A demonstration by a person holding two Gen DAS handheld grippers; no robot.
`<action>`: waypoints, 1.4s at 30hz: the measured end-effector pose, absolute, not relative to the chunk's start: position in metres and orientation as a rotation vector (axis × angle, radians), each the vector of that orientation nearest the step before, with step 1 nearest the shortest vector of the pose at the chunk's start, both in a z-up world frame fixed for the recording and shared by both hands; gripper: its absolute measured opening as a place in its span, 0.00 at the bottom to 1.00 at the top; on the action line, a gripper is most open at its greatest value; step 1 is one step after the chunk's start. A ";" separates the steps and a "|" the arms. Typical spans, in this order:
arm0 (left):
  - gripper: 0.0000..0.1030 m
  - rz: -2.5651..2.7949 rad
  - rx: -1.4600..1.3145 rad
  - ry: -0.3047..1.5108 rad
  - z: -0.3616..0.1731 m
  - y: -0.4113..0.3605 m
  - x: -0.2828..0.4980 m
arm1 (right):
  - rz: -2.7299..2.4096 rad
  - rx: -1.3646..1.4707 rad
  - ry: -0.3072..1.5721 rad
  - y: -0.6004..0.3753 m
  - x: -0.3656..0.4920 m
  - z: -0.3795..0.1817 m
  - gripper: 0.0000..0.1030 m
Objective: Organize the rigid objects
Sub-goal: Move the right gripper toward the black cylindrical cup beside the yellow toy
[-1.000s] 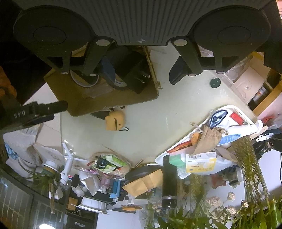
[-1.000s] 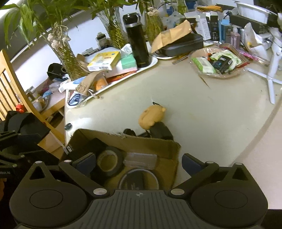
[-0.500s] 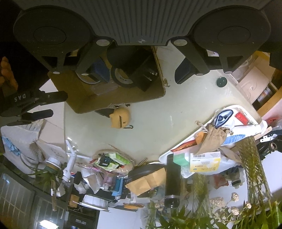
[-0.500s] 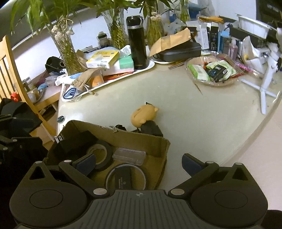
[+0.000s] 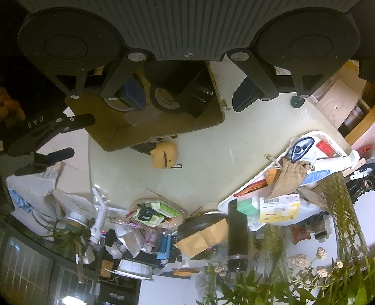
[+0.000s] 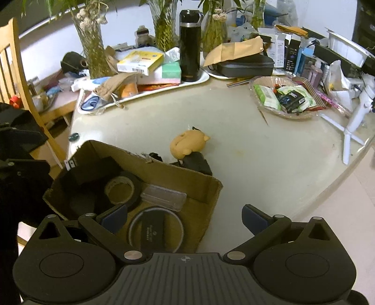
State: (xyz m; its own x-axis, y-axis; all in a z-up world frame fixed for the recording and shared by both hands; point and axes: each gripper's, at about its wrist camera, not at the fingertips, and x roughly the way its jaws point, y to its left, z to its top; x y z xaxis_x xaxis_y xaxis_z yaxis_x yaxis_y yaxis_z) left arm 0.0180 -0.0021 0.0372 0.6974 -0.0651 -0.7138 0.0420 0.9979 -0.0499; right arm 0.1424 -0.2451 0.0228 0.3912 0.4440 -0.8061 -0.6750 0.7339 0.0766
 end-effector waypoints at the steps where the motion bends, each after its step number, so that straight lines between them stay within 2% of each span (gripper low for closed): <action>1: 0.79 -0.062 -0.026 0.800 0.037 -0.002 0.018 | 0.722 -0.284 0.932 -0.245 0.143 0.023 1.00; 16: 0.79 -0.037 0.053 0.843 0.042 -0.003 0.032 | 0.747 -0.379 0.900 -0.232 0.153 0.033 1.00; 30: 0.79 -0.047 0.149 0.839 0.043 -0.021 0.045 | 0.780 -0.334 0.929 -0.221 0.182 0.036 1.00; 42: 0.79 -0.107 0.106 0.835 0.038 -0.024 0.048 | 0.837 -0.222 0.962 -0.221 0.225 0.033 1.00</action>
